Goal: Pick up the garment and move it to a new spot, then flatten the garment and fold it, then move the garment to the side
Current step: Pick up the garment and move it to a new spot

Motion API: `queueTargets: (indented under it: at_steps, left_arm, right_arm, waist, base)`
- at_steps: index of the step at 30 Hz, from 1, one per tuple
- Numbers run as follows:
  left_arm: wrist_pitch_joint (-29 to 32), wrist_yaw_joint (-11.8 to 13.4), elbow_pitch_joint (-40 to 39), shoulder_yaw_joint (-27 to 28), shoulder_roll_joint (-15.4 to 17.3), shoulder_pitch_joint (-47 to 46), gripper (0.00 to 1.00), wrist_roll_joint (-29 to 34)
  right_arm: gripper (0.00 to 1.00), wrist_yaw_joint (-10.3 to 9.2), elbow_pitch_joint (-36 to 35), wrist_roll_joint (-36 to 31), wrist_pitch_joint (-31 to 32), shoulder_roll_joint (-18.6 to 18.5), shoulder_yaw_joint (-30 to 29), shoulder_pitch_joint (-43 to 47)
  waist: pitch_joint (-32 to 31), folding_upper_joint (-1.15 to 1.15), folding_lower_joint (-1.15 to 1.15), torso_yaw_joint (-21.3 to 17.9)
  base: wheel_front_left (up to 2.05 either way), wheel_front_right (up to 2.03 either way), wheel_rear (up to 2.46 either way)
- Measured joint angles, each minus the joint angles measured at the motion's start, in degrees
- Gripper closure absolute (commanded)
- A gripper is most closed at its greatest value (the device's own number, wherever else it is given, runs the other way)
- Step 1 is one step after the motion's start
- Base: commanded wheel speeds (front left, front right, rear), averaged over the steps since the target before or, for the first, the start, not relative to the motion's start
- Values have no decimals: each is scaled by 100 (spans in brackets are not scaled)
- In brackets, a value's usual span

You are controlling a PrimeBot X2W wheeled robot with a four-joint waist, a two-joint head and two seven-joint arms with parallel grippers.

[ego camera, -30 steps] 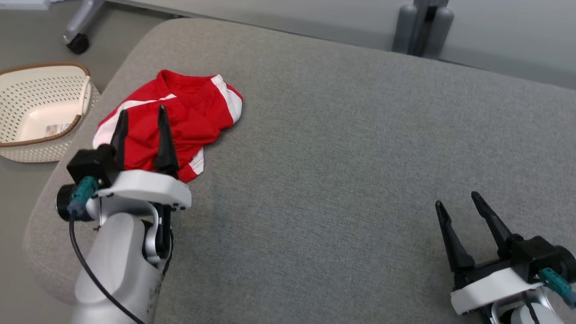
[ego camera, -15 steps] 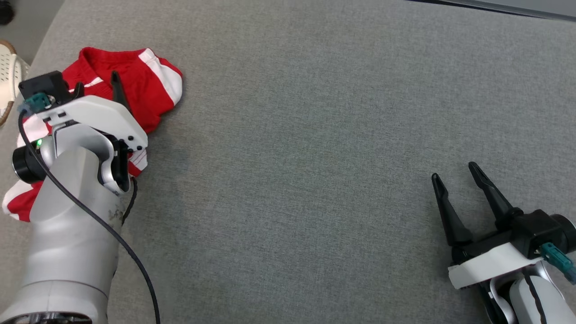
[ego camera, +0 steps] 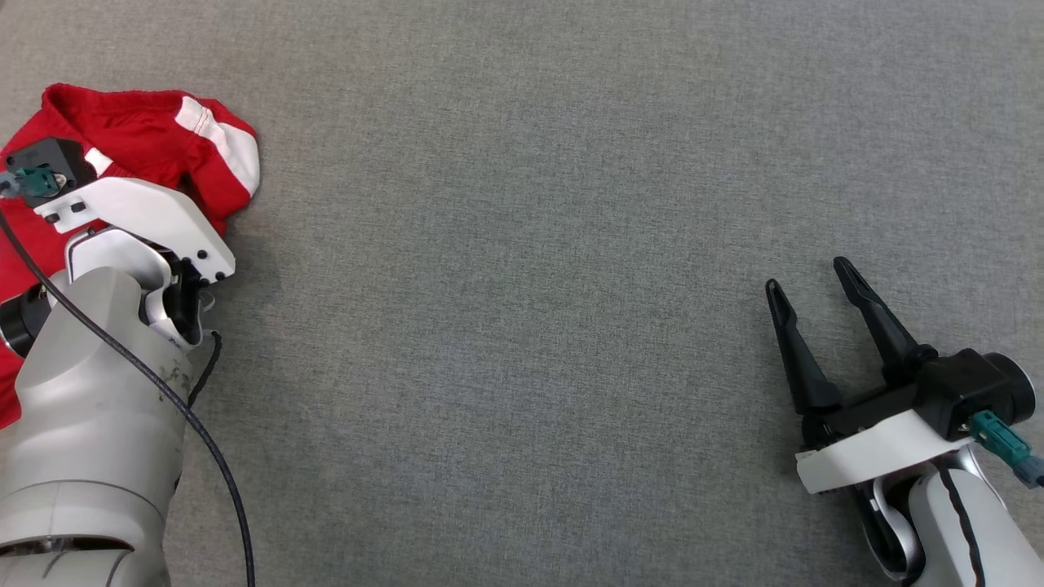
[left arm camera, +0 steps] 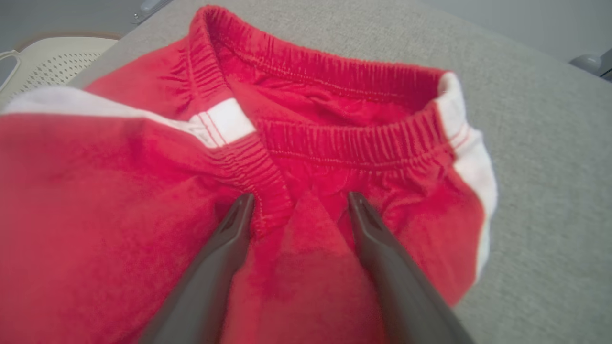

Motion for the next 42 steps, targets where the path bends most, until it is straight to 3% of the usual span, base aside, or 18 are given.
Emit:
queueTargets:
  at_steps: [2,6,11,15,20,30,36,42]
  left_arm:
    - [-1,-34,60,-24,34,0,100,4]
    - [-229,-197,109,-46,67,21,100,-18]
    - [-1209,-481,-47,76,83,101,100,-172]
    - [-1617,-661,-249,122,122,242,100,-194]
    - [-1690,-829,-912,141,43,561,100,-129]
    - [-1697,-1120,-2341,314,-477,1667,100,-209]
    - [-1625,-1177,-2875,-100,-568,1971,100,-369]
    - [-1426,-1102,-3516,-931,-588,2440,100,-789]
  right_arm:
    - [0,0,3,14,0,30,18,-24]
    - [0,0,31,33,0,83,18,-27]
    - [0,0,37,43,1,163,-12,-19]
    - [0,-1,67,56,1,257,-41,70]
    - [0,0,122,86,1,385,-99,284]
    - [0,-1,197,159,1,600,-211,925]
    - [0,-1,19,108,1,638,-291,1148]
    - [0,-1,-86,36,1,644,-433,1224]
  waist:
    - [8,0,0,-47]
    - [-18,0,0,-123]
    - [-179,0,0,-204]
    - [-431,0,0,-271]
    - [-870,0,0,-372]
    - [-2039,0,0,-718]
    - [-2518,0,0,-1215]
    - [-2719,0,0,-1847]
  base:
    - [0,0,0]
    - [0,0,0]
    - [0,0,0]
    - [0,0,0]
    - [0,0,0]
    - [0,0,0]
    - [0,0,0]
    - [0,0,0]
